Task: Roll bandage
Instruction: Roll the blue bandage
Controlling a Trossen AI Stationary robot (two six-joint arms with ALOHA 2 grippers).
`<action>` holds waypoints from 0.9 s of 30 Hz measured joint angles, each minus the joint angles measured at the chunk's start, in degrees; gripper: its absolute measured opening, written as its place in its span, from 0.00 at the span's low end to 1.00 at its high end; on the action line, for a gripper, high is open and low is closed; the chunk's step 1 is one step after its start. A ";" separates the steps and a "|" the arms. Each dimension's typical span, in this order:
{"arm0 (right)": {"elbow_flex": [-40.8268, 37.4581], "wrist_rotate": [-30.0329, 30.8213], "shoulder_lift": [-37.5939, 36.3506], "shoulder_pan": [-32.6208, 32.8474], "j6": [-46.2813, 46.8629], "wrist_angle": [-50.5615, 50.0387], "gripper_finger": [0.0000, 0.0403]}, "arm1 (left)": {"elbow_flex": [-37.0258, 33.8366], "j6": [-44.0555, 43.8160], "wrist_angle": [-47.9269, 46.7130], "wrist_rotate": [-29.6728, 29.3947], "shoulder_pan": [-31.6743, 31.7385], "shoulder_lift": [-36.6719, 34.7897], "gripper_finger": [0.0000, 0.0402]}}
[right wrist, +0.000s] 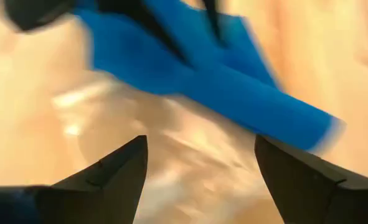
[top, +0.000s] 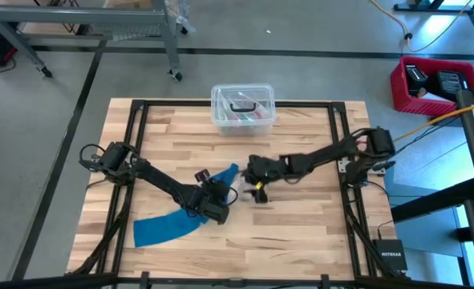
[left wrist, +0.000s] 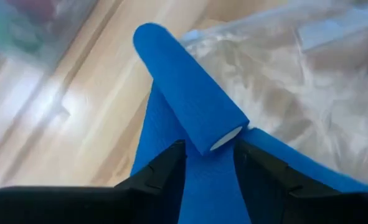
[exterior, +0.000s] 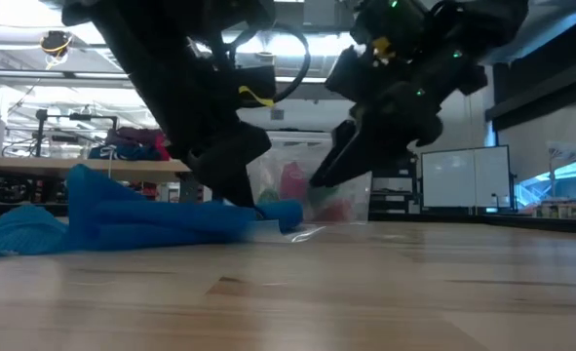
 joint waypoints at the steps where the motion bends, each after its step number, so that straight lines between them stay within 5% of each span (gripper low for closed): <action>1: -0.02 -0.13 -0.50 -1.56 -0.05 -1.09 0.74 | 0.00 1.73 0.03 -0.08 0.13 0.01 0.32; 7: -0.91 -9.62 1.60 -11.07 3.76 6.07 0.74 | -0.01 7.04 -0.01 -1.14 0.34 0.02 0.32; 12: -1.06 -16.73 7.73 -12.80 7.53 11.66 0.74 | -0.07 11.39 1.27 -2.51 0.91 0.39 0.32; 27: -1.02 -18.00 11.65 -12.75 8.74 17.05 0.74 | 0.82 17.06 1.95 -1.40 -0.28 0.68 0.32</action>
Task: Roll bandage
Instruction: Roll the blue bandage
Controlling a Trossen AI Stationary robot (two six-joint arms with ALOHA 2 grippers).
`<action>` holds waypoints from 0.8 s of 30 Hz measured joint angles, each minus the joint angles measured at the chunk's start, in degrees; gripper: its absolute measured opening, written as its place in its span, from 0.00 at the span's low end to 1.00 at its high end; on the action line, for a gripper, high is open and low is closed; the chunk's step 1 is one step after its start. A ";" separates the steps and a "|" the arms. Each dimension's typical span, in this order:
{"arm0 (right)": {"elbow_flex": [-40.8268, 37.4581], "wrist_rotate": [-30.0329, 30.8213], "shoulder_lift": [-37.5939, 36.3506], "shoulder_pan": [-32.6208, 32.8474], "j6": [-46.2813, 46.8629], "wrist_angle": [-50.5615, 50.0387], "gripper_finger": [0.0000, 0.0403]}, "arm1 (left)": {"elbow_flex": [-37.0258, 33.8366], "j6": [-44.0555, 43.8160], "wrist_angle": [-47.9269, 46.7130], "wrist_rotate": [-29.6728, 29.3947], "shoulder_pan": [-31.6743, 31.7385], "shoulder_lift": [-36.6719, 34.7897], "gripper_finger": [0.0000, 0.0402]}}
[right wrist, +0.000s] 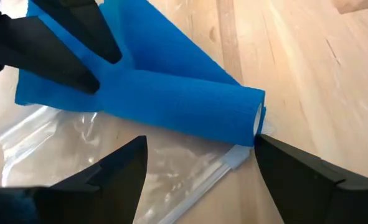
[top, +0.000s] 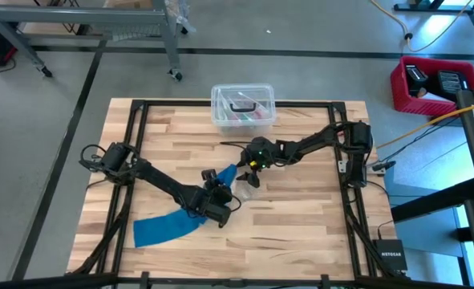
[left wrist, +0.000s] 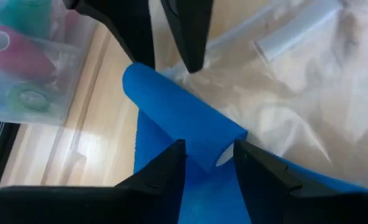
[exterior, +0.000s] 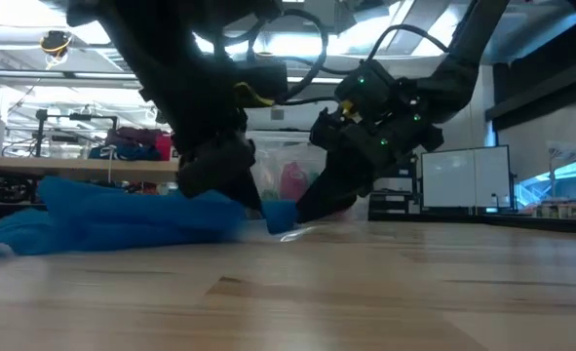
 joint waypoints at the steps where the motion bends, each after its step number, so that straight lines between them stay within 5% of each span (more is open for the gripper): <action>1: 0.00 0.00 0.00 0.01 -0.18 0.06 0.74 | -0.01 0.02 -0.22 0.04 -0.17 0.00 0.32; 24: 0.00 -0.50 0.00 0.04 -0.89 1.55 0.74 | -1.90 3.24 -1.08 0.67 1.01 0.41 0.32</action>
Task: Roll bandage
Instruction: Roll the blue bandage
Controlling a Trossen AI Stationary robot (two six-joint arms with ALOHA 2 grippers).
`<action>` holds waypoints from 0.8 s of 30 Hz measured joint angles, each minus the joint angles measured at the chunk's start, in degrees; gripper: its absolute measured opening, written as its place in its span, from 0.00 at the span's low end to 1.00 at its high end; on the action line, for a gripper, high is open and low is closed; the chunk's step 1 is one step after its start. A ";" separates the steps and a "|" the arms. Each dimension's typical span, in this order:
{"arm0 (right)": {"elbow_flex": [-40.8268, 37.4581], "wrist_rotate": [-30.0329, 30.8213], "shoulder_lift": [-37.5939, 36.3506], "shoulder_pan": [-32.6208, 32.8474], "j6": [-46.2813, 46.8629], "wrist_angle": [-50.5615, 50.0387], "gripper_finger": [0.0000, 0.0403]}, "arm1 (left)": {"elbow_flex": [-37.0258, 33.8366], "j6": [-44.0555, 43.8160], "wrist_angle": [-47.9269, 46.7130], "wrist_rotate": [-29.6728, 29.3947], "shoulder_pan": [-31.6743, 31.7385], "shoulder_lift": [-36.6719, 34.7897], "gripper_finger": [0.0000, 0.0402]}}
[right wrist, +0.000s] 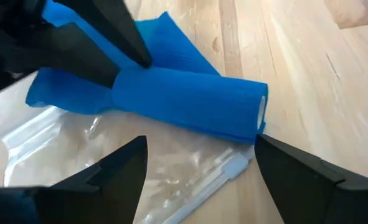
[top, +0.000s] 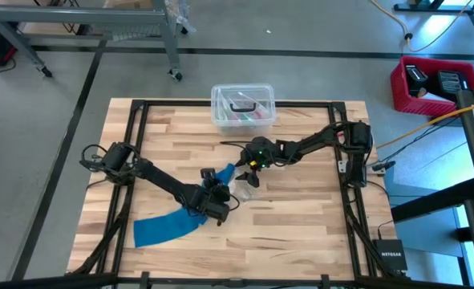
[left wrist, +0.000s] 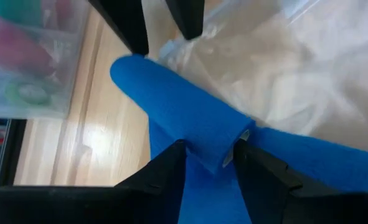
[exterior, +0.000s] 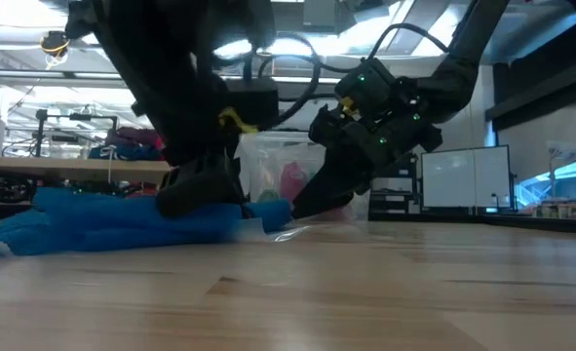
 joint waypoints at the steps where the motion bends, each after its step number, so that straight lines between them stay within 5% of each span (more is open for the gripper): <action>1: 0.00 0.00 0.00 0.00 0.00 0.02 0.74 | -0.08 -0.10 0.01 -0.03 0.01 0.05 0.32; 17: 0.00 -3.59 0.02 0.08 -0.49 0.48 0.74 | -0.03 -0.65 3.71 -0.94 2.86 0.02 0.31; 24: 0.00 -2.80 0.02 1.13 -1.58 0.43 0.74 | -0.03 -0.51 3.74 -0.90 3.65 0.02 0.14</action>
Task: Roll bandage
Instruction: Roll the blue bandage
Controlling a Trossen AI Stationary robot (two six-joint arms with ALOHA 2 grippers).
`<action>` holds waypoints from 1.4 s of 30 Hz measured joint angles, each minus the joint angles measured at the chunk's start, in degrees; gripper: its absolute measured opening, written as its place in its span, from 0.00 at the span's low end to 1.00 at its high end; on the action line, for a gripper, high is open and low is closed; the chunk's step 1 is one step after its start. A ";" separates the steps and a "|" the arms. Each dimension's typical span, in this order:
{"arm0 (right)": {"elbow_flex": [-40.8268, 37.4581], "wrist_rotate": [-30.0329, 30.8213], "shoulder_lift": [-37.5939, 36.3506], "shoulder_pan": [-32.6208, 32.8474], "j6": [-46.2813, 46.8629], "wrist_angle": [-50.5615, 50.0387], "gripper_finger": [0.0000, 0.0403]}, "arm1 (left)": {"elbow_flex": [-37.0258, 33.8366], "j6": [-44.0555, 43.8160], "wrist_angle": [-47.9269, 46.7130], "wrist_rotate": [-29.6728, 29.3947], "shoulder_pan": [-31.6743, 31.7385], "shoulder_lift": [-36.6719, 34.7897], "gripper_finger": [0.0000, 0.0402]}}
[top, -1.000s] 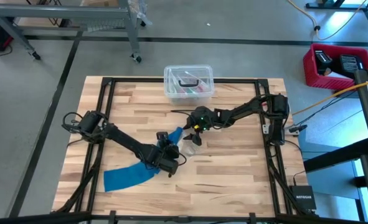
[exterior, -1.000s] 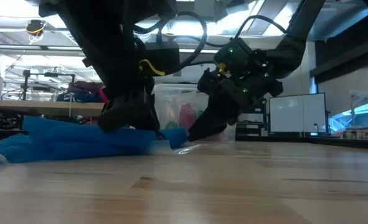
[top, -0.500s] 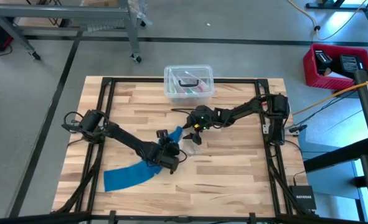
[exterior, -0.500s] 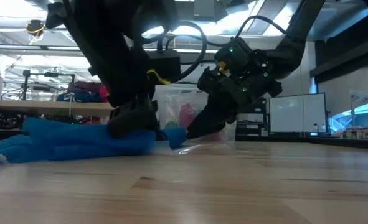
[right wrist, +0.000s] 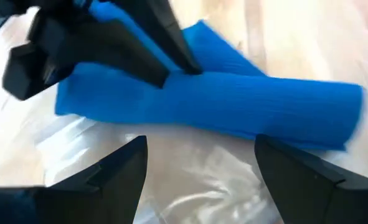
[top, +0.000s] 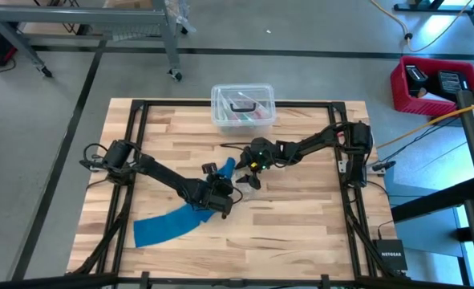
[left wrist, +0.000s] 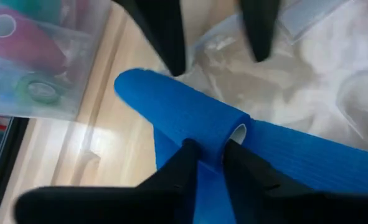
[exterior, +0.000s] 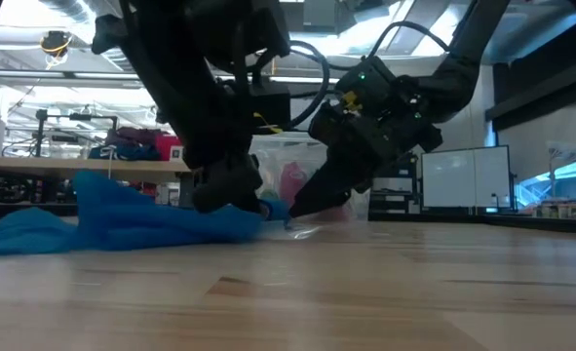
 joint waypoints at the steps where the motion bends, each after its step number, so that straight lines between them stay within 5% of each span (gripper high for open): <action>1: 0.00 -0.05 0.00 0.24 -0.05 -0.03 0.74 | 0.00 -0.02 0.02 -0.02 0.12 0.00 0.11; 4: 0.00 -0.04 0.00 0.59 -0.07 -0.05 0.74 | 0.00 -0.08 -0.01 -0.05 0.23 0.00 0.03; 16: 0.02 2.62 -7.11 -0.04 -3.01 -10.66 0.74 | 0.04 -3.22 -0.72 0.32 -0.62 -2.30 0.01; 30: 0.02 12.53 -33.26 -0.04 -6.60 -26.87 0.74 | 0.97 0.48 -2.30 1.08 -3.92 -22.58 0.00; 38: 0.02 15.39 -38.08 -0.04 -4.69 -26.20 0.74 | 1.03 1.16 -1.90 0.96 -6.94 -34.24 0.00; 42: 0.10 10.88 -38.12 -0.04 -4.74 -26.71 0.74 | 1.38 3.74 -0.49 0.86 -7.63 -38.12 0.00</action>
